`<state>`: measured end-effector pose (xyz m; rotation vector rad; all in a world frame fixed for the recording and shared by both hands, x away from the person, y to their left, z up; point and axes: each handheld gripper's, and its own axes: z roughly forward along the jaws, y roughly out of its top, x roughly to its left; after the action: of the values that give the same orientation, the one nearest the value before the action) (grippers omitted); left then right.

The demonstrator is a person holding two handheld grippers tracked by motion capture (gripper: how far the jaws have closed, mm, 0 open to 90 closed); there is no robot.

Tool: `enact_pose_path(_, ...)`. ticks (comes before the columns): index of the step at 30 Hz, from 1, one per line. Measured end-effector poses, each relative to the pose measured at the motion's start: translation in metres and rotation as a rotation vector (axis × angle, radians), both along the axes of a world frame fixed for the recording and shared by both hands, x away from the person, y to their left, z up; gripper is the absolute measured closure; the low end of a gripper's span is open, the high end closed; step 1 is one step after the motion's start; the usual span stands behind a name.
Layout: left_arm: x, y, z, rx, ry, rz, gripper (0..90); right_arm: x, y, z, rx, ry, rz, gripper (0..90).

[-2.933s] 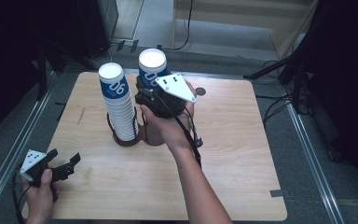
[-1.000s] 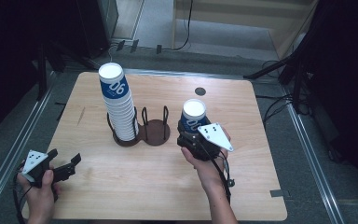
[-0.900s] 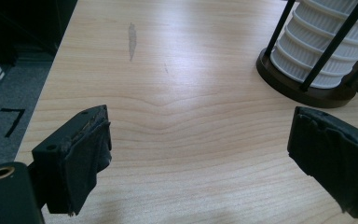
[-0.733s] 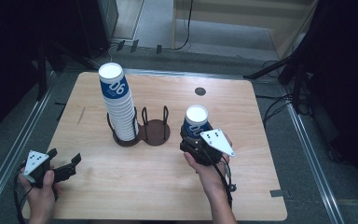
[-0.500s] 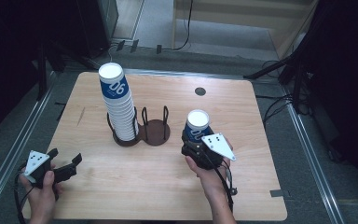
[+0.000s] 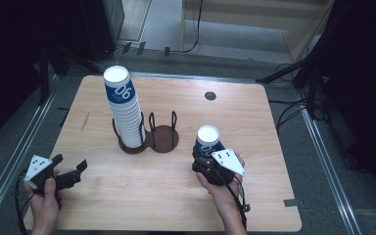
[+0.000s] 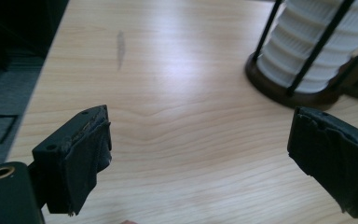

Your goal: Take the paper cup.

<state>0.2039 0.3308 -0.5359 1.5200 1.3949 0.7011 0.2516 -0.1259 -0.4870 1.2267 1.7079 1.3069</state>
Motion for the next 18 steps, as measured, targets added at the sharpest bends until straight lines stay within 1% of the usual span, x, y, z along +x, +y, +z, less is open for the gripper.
enact_pose_path(1, -0.001, -0.005, 0.004, 0.009, -0.005, -0.005, 6.8, 0.000, 0.000, 0.000, -0.002, -0.002, 0.000, 21.9)
enact_pose_path(3, -0.003, -0.014, 0.011, 0.014, -0.019, -0.031, 6.7, -0.002, 0.000, 0.000, -0.007, -0.004, 0.000, 21.9)
enact_pose_path(5, -0.004, -0.025, 0.017, 0.008, -0.033, -0.060, 6.7, -0.003, 0.000, -0.001, -0.011, -0.005, 0.000, 21.9)
enact_pose_path(6, -0.004, -0.030, 0.021, 0.017, -0.038, -0.070, 6.8, -0.003, 0.001, -0.001, -0.016, -0.008, 0.003, 21.9)
enact_pose_path(8, -0.003, -0.042, 0.026, 0.031, -0.048, -0.116, 6.8, -0.003, 0.002, -0.002, -0.026, -0.011, 0.004, 21.9)
enact_pose_path(11, -0.002, -0.058, 0.032, 0.052, -0.050, -0.174, 6.8, -0.004, 0.005, -0.004, -0.032, -0.009, 0.009, 21.9)
enact_pose_path(14, 0.001, -0.071, 0.037, 0.027, -0.051, -0.216, 6.7, -0.004, 0.008, -0.007, -0.053, -0.011, 0.016, 21.8)
enact_pose_path(15, 0.002, -0.075, 0.039, 0.024, -0.052, -0.222, 6.7, -0.004, 0.009, -0.007, -0.053, -0.010, 0.016, 21.8)
enact_pose_path(17, 0.005, -0.083, 0.042, 0.014, -0.050, -0.253, 6.7, -0.003, 0.011, -0.009, -0.060, -0.007, 0.018, 21.8)
enact_pose_path(18, 0.007, -0.088, 0.044, 0.017, -0.046, -0.264, 6.7, -0.003, 0.012, -0.010, -0.061, -0.004, 0.019, 21.8)
